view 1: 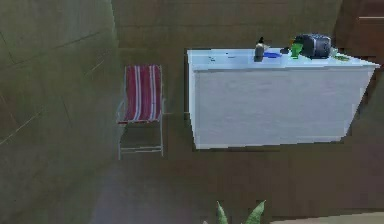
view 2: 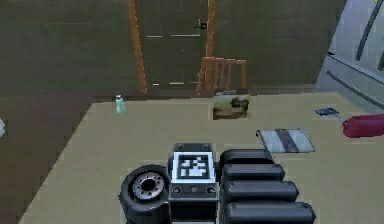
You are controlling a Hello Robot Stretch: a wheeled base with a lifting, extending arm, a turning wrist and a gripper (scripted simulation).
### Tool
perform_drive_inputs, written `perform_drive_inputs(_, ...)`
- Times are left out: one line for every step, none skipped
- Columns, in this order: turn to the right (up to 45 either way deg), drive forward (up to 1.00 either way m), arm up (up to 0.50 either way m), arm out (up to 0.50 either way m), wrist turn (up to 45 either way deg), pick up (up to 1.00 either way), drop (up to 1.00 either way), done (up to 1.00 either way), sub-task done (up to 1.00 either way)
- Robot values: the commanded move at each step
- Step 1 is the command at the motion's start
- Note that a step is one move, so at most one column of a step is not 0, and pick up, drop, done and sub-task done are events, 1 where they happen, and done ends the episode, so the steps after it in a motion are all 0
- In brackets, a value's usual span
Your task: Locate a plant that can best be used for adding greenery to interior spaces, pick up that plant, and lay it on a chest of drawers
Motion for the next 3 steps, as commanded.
perform_drive_inputs(-45.0, 0.00, 0.00, 0.00, 0.0, 0.00, 0.00, 0.00, 0.00)
perform_drive_inputs(-45.0, 0.00, 0.00, 0.00, 0.0, 0.00, 0.00, 0.00, 0.00)
perform_drive_inputs(-45.0, 0.00, 0.00, 0.00, 0.0, 0.00, 0.00, 0.00, 0.00)
